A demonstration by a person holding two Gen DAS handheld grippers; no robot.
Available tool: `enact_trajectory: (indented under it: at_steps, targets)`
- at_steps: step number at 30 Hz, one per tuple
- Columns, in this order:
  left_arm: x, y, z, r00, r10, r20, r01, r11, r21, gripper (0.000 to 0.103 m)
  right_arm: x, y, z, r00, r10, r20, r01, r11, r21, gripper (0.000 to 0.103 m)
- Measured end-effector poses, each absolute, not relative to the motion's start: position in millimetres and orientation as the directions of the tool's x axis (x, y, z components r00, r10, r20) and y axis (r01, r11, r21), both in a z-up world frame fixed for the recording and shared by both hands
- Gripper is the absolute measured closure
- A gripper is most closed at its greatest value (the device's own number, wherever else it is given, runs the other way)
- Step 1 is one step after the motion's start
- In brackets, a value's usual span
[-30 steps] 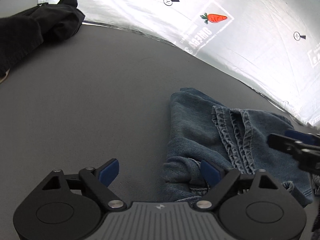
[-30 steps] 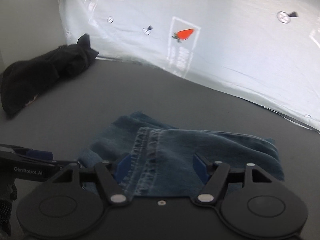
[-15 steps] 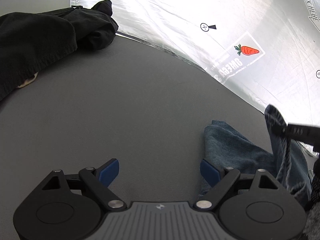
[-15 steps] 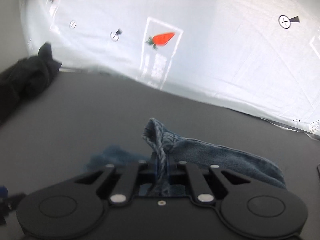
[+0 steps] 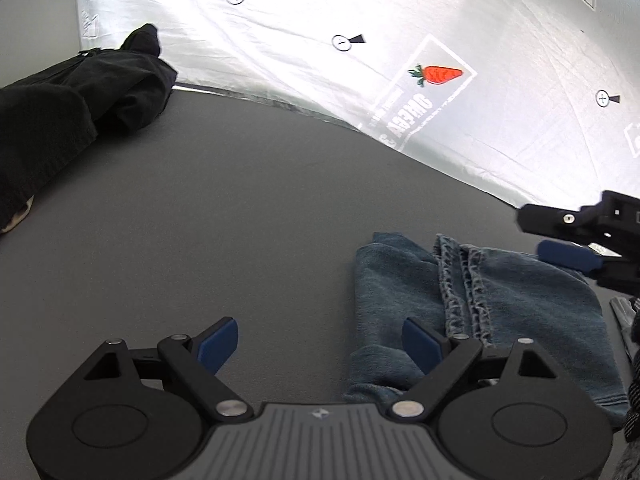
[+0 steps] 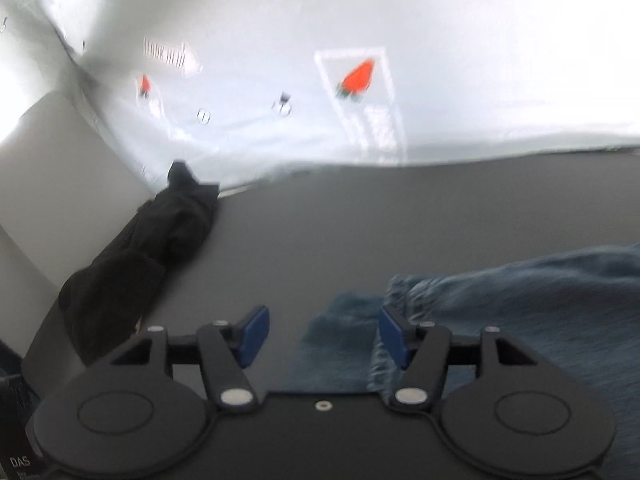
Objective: Fold clothes
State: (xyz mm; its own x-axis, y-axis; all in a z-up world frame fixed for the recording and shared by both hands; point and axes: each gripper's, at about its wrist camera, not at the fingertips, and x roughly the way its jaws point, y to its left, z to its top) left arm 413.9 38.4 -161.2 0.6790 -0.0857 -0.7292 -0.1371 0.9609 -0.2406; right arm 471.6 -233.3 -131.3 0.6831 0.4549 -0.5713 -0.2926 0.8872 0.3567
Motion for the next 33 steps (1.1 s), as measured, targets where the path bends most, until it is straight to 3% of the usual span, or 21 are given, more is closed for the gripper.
enact_trajectory:
  at_steps: [2, 4, 5, 8, 10, 14, 20, 26, 30, 31, 33]
  targets:
    - [426, 19, -152, 0.688, -0.139, -0.712, -0.062, 0.967, -0.249, 0.013, 459, -260, -127, 0.773, 0.326, -0.545, -0.237, 0.944, 0.229, 0.057]
    - [441, -5, -143, 0.692, -0.196, -0.694, 0.026, 0.968, -0.248, 0.013, 449, -282, -132, 0.841, 0.168, -0.514, -0.159, 0.985, 0.061, 0.084]
    - [451, -21, -138, 0.693, -0.218, -0.687, 0.077, 0.97, -0.231, 0.013, 445, -288, -139, 0.86, 0.092, -0.502, -0.123, 0.992, -0.028, 0.088]
    - [473, -72, -134, 0.703, -0.266, -0.659, 0.215, 0.964, -0.159, 0.013, 436, -303, -168, 0.853, 0.047, -0.52, -0.126, 0.985, -0.117, 0.09]
    - [482, -101, -146, 0.696, -0.29, -0.657, 0.278, 0.952, -0.126, 0.013, 433, -310, -190, 0.839, 0.053, -0.542, -0.118, 0.989, -0.085, 0.09]
    - [479, -127, -196, 0.626, -0.249, -0.739, 0.316, 0.947, -0.052, 0.012, 424, -299, -232, 0.87, -0.005, -0.493, -0.098, 0.978, -0.182, 0.085]
    - [459, -107, -218, 0.679, -0.309, -0.666, 0.364, 0.93, -0.061, 0.005, 414, -284, -243, 0.909, -0.06, -0.413, -0.058, 0.962, -0.267, 0.079]
    - [463, -110, -215, 0.664, -0.292, -0.688, 0.346, 0.936, -0.064, 0.003, 416, -292, -233, 0.885, -0.022, -0.465, -0.086, 0.974, -0.21, 0.072]
    - [484, -108, -198, 0.539, -0.29, -0.791, 0.332, 0.936, -0.117, 0.0, 432, -309, -200, 0.788, 0.103, -0.607, -0.15, 0.988, -0.027, 0.035]
    - [489, -104, -194, 0.516, -0.298, -0.803, 0.336, 0.933, -0.13, 0.0, 432, -315, -191, 0.788, 0.13, -0.602, -0.155, 0.988, 0.01, 0.027]
    - [493, -92, -185, 0.525, -0.272, -0.806, 0.308, 0.944, -0.118, 0.0, 432, -328, -175, 0.793, 0.181, -0.582, -0.166, 0.983, 0.08, 0.021]
